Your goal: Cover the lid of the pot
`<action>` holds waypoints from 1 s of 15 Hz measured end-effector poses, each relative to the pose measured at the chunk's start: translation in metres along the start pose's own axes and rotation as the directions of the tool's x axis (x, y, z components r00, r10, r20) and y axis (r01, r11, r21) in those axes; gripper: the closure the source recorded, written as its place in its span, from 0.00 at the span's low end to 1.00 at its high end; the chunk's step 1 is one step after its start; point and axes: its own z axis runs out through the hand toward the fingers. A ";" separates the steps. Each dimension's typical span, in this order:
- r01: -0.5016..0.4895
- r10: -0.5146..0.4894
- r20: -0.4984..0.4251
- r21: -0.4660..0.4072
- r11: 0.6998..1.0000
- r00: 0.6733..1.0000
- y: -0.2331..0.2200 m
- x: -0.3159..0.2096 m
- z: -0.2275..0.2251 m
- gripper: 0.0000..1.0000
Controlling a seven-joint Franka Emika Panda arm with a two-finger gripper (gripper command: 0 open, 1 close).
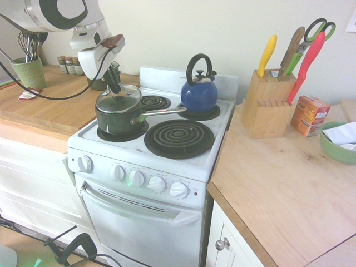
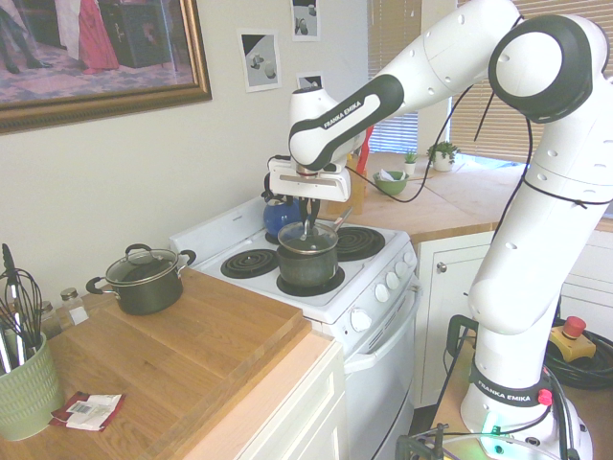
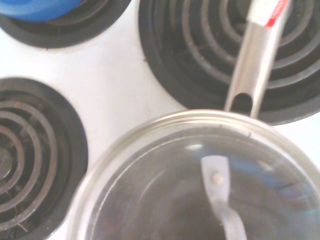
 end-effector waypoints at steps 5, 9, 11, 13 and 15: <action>0.037 -0.037 -0.005 -0.022 0.999 0.999 -0.002 -0.021 0.020 1.00; 0.034 -0.034 -0.003 -0.015 0.999 0.999 -0.008 -0.023 0.017 1.00; 0.027 -0.027 -0.008 -0.012 1.000 1.000 -0.009 -0.022 0.015 1.00; 0.023 -0.023 -0.011 -0.008 1.000 1.000 -0.009 -0.022 0.013 1.00; 0.022 -0.022 -0.012 -0.008 1.000 1.000 -0.008 -0.022 0.013 1.00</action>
